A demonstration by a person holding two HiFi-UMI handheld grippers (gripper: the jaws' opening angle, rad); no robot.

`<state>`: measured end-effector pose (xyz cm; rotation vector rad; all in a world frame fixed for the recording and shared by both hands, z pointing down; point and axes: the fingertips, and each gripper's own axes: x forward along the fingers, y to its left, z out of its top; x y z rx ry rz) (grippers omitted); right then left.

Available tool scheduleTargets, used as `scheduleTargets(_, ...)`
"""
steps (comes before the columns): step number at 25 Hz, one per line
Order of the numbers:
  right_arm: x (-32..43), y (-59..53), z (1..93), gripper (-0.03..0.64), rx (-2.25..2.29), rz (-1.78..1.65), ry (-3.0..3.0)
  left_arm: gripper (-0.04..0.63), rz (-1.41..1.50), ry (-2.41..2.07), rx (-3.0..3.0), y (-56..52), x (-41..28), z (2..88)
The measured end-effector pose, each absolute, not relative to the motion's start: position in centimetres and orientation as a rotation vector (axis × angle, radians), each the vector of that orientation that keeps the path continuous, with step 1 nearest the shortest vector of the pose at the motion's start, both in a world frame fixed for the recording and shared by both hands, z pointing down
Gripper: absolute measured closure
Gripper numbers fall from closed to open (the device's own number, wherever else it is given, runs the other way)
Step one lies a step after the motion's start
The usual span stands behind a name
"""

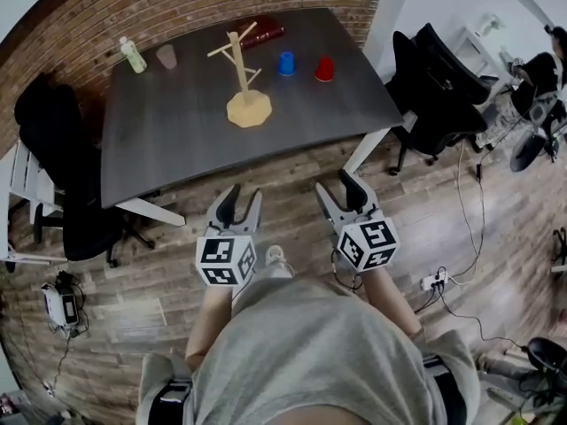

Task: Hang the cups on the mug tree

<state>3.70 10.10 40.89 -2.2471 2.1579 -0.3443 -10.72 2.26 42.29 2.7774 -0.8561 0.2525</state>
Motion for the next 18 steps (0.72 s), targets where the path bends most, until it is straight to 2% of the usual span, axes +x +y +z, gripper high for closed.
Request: scheduleTargets(18,7.9,-3.4,41.3,0.38,-2.336,-0.321,2.071,0.428,0.287,-0.746,2.793,-11.6,-6.3,43.6)
